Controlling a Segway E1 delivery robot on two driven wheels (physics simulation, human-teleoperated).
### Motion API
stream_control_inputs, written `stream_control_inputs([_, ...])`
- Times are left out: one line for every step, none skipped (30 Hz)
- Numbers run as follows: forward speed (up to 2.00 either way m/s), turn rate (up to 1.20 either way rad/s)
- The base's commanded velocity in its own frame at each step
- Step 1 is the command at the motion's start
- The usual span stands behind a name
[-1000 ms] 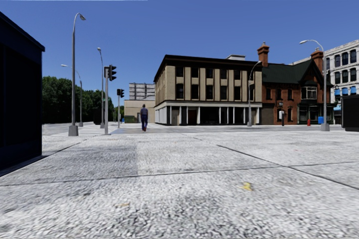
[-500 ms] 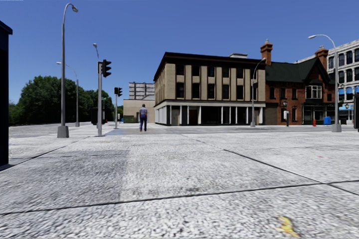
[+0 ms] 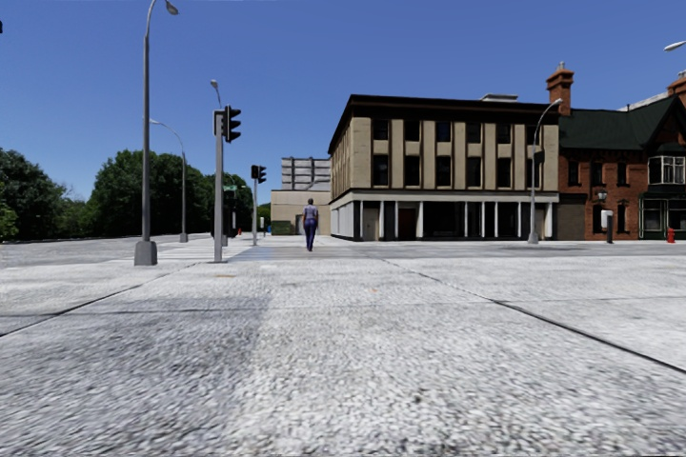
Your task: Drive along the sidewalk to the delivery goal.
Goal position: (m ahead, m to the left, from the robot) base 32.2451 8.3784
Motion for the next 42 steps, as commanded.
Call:
stream_control_inputs([1.69,0.0])
stream_control_inputs([1.69,0.0])
stream_control_inputs([1.7,0.0])
stream_control_inputs([1.7,0.0])
stream_control_inputs([1.7,0.0])
stream_control_inputs([1.7,0.0])
stream_control_inputs([1.7,0.0])
stream_control_inputs([1.7,0.0])
stream_control_inputs([1.7,0.0])
stream_control_inputs([1.7,0.0])
stream_control_inputs([1.7,0.0])
stream_control_inputs([1.7,0.0])
stream_control_inputs([1.7,0.0])
stream_control_inputs([1.7,0.0])
stream_control_inputs([1.7,0.0])
stream_control_inputs([1.7,0.0])
stream_control_inputs([1.7,0.0])
stream_control_inputs([1.7,0.0])
stream_control_inputs([1.7,0.0])
stream_control_inputs([1.7,0.0])
stream_control_inputs([1.7,0.0])
stream_control_inputs([1.7,0.0])
stream_control_inputs([1.7,0.0])
stream_control_inputs([1.7,0.0])
stream_control_inputs([1.7,0.0])
stream_control_inputs([1.7,0.0])
stream_control_inputs([1.7,0.0])
stream_control_inputs([1.7,0.0])
stream_control_inputs([1.7,0.0])
stream_control_inputs([1.7,0.0])
stream_control_inputs([1.7,0.0])
stream_control_inputs([1.7,0.0])
stream_control_inputs([1.7,0.0])
stream_control_inputs([1.7,0.0])
stream_control_inputs([1.7,0.0])
stream_control_inputs([1.7,0.0])
stream_control_inputs([1.7,0.0])
stream_control_inputs([1.7,0.0])
stream_control_inputs([1.7,0.0])
stream_control_inputs([1.7,0.0])
stream_control_inputs([1.7,0.0])
stream_control_inputs([1.7,0.0])
